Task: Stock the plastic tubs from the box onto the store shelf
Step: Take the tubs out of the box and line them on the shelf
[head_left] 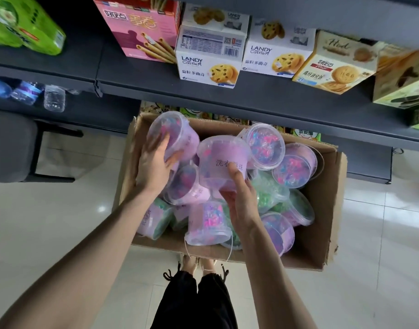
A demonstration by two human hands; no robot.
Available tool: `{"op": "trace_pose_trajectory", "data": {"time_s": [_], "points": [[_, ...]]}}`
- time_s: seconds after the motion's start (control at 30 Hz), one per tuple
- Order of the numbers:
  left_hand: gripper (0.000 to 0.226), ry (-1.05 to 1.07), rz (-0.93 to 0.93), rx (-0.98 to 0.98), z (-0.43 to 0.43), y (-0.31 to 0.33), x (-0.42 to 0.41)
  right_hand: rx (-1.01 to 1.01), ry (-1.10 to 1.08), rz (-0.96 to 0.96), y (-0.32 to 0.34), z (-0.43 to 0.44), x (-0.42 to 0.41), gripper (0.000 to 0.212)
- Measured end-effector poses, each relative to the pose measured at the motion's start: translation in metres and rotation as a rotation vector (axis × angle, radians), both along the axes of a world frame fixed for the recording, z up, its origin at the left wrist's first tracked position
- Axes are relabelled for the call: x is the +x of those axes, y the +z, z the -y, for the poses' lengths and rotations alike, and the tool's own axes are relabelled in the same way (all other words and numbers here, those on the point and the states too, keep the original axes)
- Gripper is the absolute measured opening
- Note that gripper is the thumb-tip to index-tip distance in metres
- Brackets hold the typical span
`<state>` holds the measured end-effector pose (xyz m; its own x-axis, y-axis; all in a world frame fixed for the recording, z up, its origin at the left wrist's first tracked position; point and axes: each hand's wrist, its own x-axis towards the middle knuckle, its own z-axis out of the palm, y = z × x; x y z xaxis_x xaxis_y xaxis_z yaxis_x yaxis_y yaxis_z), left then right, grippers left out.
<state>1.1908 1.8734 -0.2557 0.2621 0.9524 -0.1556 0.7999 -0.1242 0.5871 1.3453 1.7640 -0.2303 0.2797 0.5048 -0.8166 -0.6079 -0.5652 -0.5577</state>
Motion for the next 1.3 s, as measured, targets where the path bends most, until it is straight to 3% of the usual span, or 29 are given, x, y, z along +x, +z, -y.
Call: {"op": "trace_pose_trajectory", "data": {"time_s": [0.1, 0.17, 0.23, 0.3, 0.4, 0.53, 0.7, 0.8, 0.87, 1.07, 1.2, 1.3], "points": [[0.037, 0.071, 0.217, -0.117, 0.017, 0.037, -0.004, 0.049, 0.014, 0.020, 0.021, 0.008, 0.002, 0.070], [0.039, 0.053, 0.225, -0.060, 0.034, 0.069, -0.012, 0.087, 0.013, 0.037, 0.040, 0.019, 0.006, 0.062], [0.035, 0.061, 0.219, 0.046, 0.056, 0.103, -0.024, 0.122, 0.030, 0.059, 0.066, 0.032, 0.012, 0.074], [0.022, 0.123, 0.330, 0.036, 0.076, 0.141, -0.032, 0.187, 0.099, 0.082, 0.098, 0.046, 0.020, 0.080], [0.006, 0.210, 0.489, -0.001, 0.099, 0.200, -0.034, 0.292, 0.208, 0.078, 0.150, 0.061, 0.029, 0.073], [0.015, 0.337, 0.638, -0.025, 0.120, 0.271, -0.029, 0.409, 0.263, 0.105, 0.218, 0.069, 0.039, 0.082], [0.016, 0.280, 0.816, 0.172, 0.108, 0.350, -0.026, 0.601, 0.297, 0.209, 0.307, 0.044, 0.057, 0.097], [0.014, 0.219, 0.903, 0.323, 0.082, 0.404, -0.024, 0.749, 0.354, 0.277, 0.368, 0.022, 0.062, 0.082], [0.013, 0.161, 0.930, 0.435, 0.062, 0.441, -0.023, 0.824, 0.357, 0.359, 0.410, 0.007, 0.061, 0.075], [0.008, 0.048, 0.923, 0.723, -0.014, 0.536, -0.027, 1.047, 0.278, 0.678, 0.518, -0.058, 0.046, 0.079], [0.005, -0.071, 0.879, 0.813, -0.083, 0.576, -0.030, 1.149, 0.139, 0.782, 0.554, -0.122, 0.032, 0.075], [0.010, -0.141, 0.782, 0.813, -0.142, 0.588, -0.029, 1.086, 0.131, 0.873, 0.562, -0.177, 0.025, 0.091]]}}
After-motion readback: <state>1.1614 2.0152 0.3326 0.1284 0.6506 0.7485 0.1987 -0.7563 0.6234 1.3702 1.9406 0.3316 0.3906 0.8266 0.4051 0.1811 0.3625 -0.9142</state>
